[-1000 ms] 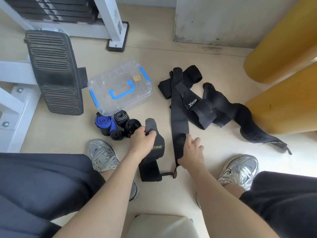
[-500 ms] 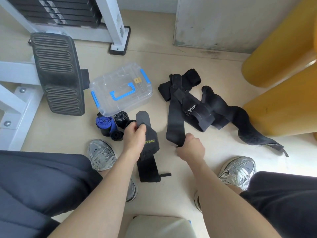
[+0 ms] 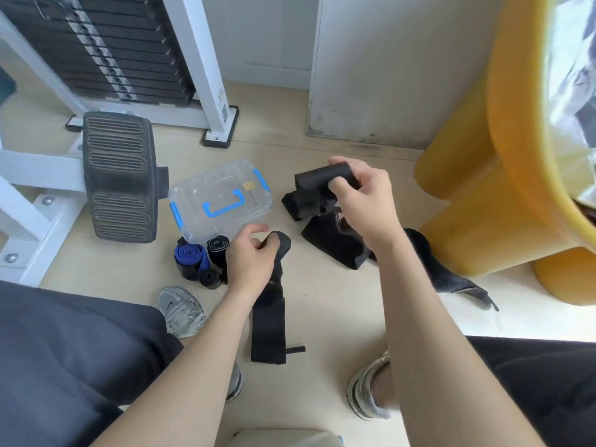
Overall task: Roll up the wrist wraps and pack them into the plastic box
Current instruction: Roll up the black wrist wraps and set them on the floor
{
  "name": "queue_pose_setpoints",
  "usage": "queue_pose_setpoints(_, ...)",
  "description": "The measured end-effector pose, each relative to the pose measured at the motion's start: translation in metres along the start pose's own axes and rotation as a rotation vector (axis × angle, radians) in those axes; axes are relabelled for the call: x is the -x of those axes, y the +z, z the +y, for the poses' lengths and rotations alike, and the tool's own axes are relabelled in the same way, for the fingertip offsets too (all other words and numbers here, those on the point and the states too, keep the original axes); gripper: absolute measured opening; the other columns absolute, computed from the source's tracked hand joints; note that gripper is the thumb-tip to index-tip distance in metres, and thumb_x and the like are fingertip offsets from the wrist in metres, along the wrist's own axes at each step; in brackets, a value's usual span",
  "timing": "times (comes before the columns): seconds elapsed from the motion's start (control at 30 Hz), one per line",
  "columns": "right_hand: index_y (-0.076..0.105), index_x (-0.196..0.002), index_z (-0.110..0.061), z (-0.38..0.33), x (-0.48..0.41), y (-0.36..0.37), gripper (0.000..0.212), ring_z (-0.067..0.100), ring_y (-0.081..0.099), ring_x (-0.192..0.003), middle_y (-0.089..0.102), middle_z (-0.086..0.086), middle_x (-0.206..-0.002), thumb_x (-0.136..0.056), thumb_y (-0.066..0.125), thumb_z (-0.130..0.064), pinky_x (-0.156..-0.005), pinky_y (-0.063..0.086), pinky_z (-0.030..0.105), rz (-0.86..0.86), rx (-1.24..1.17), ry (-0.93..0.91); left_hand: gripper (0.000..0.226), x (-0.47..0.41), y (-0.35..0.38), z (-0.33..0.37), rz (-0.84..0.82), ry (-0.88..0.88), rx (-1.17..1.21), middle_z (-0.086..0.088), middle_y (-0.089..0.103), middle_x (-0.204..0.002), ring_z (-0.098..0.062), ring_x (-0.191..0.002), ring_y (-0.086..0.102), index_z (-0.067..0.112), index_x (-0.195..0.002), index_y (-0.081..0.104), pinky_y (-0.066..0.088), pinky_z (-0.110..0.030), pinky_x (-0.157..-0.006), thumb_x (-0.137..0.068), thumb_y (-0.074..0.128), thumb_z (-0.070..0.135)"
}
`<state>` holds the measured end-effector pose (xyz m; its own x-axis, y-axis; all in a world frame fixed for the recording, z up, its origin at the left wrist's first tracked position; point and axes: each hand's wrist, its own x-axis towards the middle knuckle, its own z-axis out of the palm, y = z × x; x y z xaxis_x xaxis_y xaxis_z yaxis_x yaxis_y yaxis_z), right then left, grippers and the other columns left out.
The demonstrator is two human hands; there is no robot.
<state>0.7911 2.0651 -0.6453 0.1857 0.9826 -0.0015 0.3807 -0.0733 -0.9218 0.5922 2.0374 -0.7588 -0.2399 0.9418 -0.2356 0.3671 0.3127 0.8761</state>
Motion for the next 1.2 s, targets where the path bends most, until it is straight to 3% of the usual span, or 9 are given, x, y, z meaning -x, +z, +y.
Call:
queue_pose_setpoints(0.17,0.080,-0.116,-0.010,-0.043,0.002,-0.019,0.023,0.020,0.079,-0.087,0.083,0.007,-0.101,-0.105,0.060,-0.005,-0.073,0.063,0.030,0.001,-0.368,-0.122,0.063,-0.007,-0.011,0.031,-0.167,0.141,0.043,-0.006,0.064,-0.070,-0.015,-0.065,0.058,0.054,-0.143,0.048,0.052,-0.032,-0.073,-0.092,0.082,0.041)
queue_pose_setpoints(0.27,0.081,-0.112,-0.016,-0.047,-0.002,-0.021,0.021,0.020,0.064,-0.068,0.076,0.014,-0.084,-0.104,0.063,-0.010,-0.062,0.059,0.032,0.062,-0.355,-0.108,0.040,-0.008,-0.016,0.045,-0.326,0.204,-0.060,0.010,0.051,-0.077,-0.006,-0.070,0.052,0.072,-0.101,0.053,0.047,-0.025,-0.071,-0.092,0.082,0.046)
queue_pose_setpoints(0.37,0.079,-0.112,-0.016,-0.041,-0.002,-0.021,0.017,0.023,0.059,-0.064,0.067,0.010,-0.075,-0.105,0.063,-0.018,-0.063,0.054,0.037,0.117,-0.402,-0.056,0.040,-0.008,-0.016,0.049,-0.370,0.226,-0.145,0.015,0.032,-0.067,-0.008,-0.062,0.035,0.040,-0.067,0.055,0.033,-0.033,-0.064,-0.104,0.069,0.044)
queue_pose_setpoints(0.47,0.068,-0.134,-0.022,-0.024,0.000,-0.019,0.033,0.018,0.076,-0.100,0.079,-0.003,-0.112,-0.104,0.069,-0.035,-0.087,0.061,0.037,0.043,-0.477,-0.042,0.040,-0.003,-0.018,0.053,-0.449,0.186,-0.095,-0.009,0.068,-0.085,-0.023,-0.080,0.057,0.009,-0.088,0.068,0.051,-0.040,-0.079,-0.107,0.065,0.043)
queue_pose_setpoints(0.6,0.043,-0.163,-0.032,0.021,0.010,-0.015,0.092,0.007,0.061,-0.130,0.057,-0.004,-0.150,-0.085,0.091,-0.038,-0.092,0.057,0.022,-0.160,-0.132,0.174,0.051,0.004,-0.020,0.058,-0.426,0.186,0.010,0.004,0.028,-0.069,-0.013,-0.067,0.028,0.013,-0.071,0.040,0.025,-0.033,-0.063,-0.109,0.065,0.036)
queue_pose_setpoints(0.73,0.060,-0.142,-0.033,0.063,0.032,0.000,0.070,0.021,0.064,-0.128,0.064,-0.003,-0.141,-0.082,0.085,-0.056,-0.102,0.059,0.045,-0.412,0.013,0.534,0.046,0.002,-0.018,0.060,-0.408,0.122,0.134,-0.003,0.046,-0.081,-0.015,-0.081,0.048,-0.003,-0.087,0.059,0.047,-0.037,-0.084,-0.110,0.065,0.037)
queue_pose_setpoints(0.87,0.071,-0.116,-0.023,0.080,0.037,0.014,0.040,0.025,0.075,-0.108,0.077,0.010,-0.118,-0.083,0.079,-0.045,-0.095,0.065,0.045,-0.348,-0.101,0.563,0.054,-0.001,-0.017,0.059,-0.404,-0.101,0.325,0.008,0.067,-0.139,-0.006,-0.127,0.062,0.012,-0.154,0.058,0.047,-0.022,-0.105,-0.108,0.069,0.037)
queue_pose_setpoints(1.07,0.073,-0.102,-0.017,0.072,0.027,0.003,0.026,0.031,0.073,-0.103,0.076,0.011,-0.105,-0.078,0.076,-0.028,-0.089,0.064,0.049,-0.157,-0.167,0.515,0.019,-0.011,-0.026,0.062,-0.421,-0.174,0.353,0.018,0.067,-0.075,-0.006,-0.084,0.063,0.018,-0.112,0.075,0.048,-0.026,-0.090,-0.108,0.067,0.035)
queue_pose_setpoints(1.2,0.074,-0.109,-0.024,0.059,0.018,-0.003,0.039,0.025,0.071,-0.100,0.078,0.006,-0.106,-0.074,0.057,-0.017,-0.084,0.059,0.040,-0.057,-0.304,0.481,0.007,-0.007,-0.027,0.066,-0.520,-0.128,0.307,0.012,0.081,-0.095,-0.005,-0.093,0.077,0.028,-0.102,0.072,0.058,-0.020,-0.080,-0.106,0.070,0.033)
